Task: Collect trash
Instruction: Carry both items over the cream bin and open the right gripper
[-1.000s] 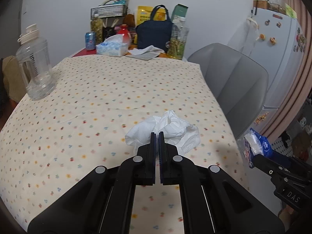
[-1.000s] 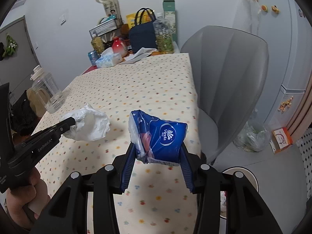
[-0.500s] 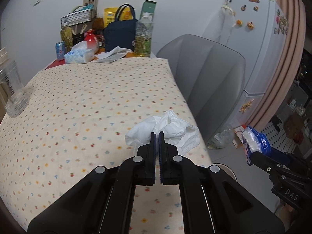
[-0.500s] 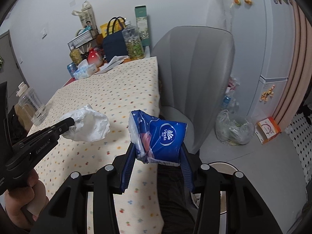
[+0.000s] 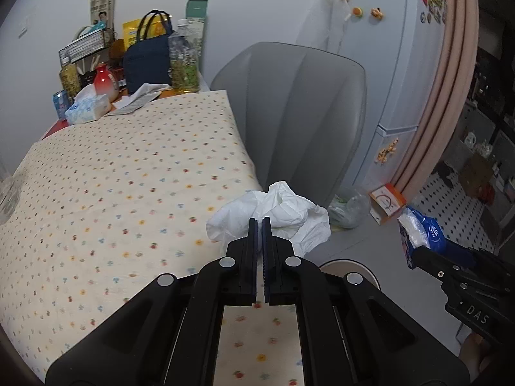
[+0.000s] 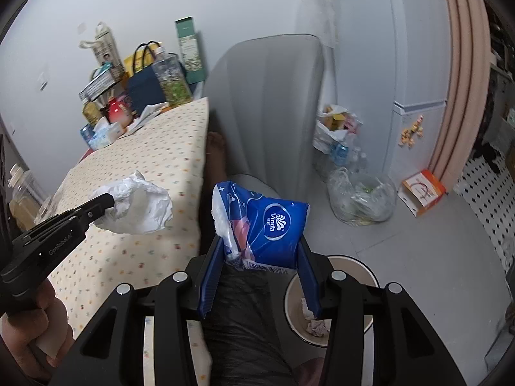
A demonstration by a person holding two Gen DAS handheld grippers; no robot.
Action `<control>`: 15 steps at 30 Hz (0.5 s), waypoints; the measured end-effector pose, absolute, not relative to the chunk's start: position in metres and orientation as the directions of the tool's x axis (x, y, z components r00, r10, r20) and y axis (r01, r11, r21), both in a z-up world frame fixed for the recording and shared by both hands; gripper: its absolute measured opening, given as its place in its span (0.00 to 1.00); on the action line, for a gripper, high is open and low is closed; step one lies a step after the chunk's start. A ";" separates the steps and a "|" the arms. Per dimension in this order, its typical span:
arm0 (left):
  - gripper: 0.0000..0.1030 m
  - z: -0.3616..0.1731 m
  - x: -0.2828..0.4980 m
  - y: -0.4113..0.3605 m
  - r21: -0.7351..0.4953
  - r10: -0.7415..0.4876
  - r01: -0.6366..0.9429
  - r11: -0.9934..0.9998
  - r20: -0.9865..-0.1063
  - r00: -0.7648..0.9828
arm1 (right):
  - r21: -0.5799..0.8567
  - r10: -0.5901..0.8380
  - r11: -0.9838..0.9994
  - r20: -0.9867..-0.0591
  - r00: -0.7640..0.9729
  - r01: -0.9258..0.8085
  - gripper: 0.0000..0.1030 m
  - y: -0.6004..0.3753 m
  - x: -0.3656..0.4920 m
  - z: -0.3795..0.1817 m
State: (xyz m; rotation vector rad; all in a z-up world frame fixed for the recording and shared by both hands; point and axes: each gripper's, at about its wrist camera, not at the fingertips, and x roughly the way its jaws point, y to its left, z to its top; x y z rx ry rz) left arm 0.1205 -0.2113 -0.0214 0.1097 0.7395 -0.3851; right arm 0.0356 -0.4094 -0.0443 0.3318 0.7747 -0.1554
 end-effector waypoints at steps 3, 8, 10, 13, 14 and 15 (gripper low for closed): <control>0.03 -0.026 0.120 -0.227 -0.024 -0.307 0.401 0.916 -0.686 0.660 | 0.246 -0.026 0.926 -0.714 0.700 0.285 0.43 -0.426 0.031 -0.053; 0.03 -0.034 0.121 -0.253 -0.004 -0.312 0.433 0.901 -0.701 0.641 | 0.260 -0.037 0.910 -0.725 0.688 0.323 0.43 -0.446 0.025 -0.067; 0.03 -0.037 0.122 -0.262 0.003 -0.314 0.447 0.895 -0.707 0.634 | 0.265 -0.040 0.904 -0.729 0.684 0.336 0.43 -0.455 0.024 -0.072; 0.03 -0.042 0.121 -0.277 0.014 -0.317 0.466 0.884 -0.717 0.622 | 0.273 -0.048 0.892 -0.736 0.676 0.361 0.43 -0.469 0.020 -0.081; 0.03 -0.045 0.121 -0.283 0.018 -0.317 0.473 0.881 -0.721 0.617 | 0.277 -0.050 0.887 -0.739 0.672 0.370 0.43 -0.474 0.019 -0.084; 0.03 -0.046 0.121 -0.287 0.021 -0.317 0.478 0.878 -0.724 0.613 | 0.281 -0.051 0.883 -0.741 0.669 0.377 0.43 -0.478 0.018 -0.087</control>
